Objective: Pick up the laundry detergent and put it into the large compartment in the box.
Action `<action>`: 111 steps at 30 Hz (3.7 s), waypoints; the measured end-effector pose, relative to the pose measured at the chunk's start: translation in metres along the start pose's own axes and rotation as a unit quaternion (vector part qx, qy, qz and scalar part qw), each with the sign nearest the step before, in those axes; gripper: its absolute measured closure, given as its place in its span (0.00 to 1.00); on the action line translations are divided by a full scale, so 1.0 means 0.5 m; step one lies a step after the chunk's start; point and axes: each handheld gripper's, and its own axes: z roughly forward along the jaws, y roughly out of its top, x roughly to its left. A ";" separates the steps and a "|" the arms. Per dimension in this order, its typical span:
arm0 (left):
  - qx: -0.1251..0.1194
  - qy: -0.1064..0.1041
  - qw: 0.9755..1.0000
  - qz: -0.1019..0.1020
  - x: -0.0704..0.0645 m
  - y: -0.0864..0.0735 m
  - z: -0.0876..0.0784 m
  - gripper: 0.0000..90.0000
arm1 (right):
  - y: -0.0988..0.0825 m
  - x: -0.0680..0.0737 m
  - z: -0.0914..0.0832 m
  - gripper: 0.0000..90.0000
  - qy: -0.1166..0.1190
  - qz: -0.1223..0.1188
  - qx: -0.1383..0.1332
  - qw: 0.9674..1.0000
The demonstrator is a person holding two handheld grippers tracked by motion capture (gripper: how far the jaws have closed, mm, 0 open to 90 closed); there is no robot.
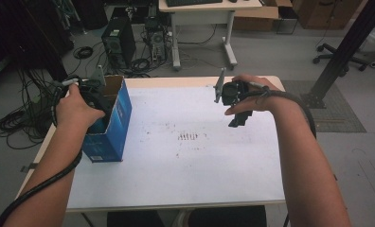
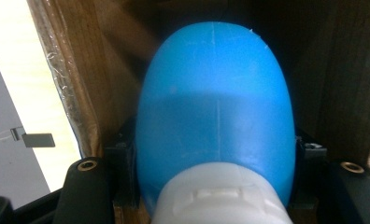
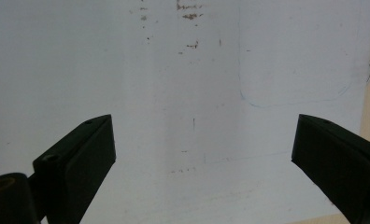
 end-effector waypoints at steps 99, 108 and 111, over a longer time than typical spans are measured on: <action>-0.068 0.021 0.981 0.182 -0.075 -0.059 -0.180 0.00 | -0.004 0.024 -0.030 0.07 -0.011 -0.003 -0.005 1.000; -0.077 0.028 0.969 0.232 -0.128 -0.058 -0.195 0.00 | -0.004 0.025 -0.029 0.07 -0.008 -0.004 -0.001 1.000; -0.077 0.030 0.964 0.251 -0.145 -0.056 -0.199 0.00 | -0.005 0.026 -0.028 0.07 -0.008 -0.006 0.001 1.000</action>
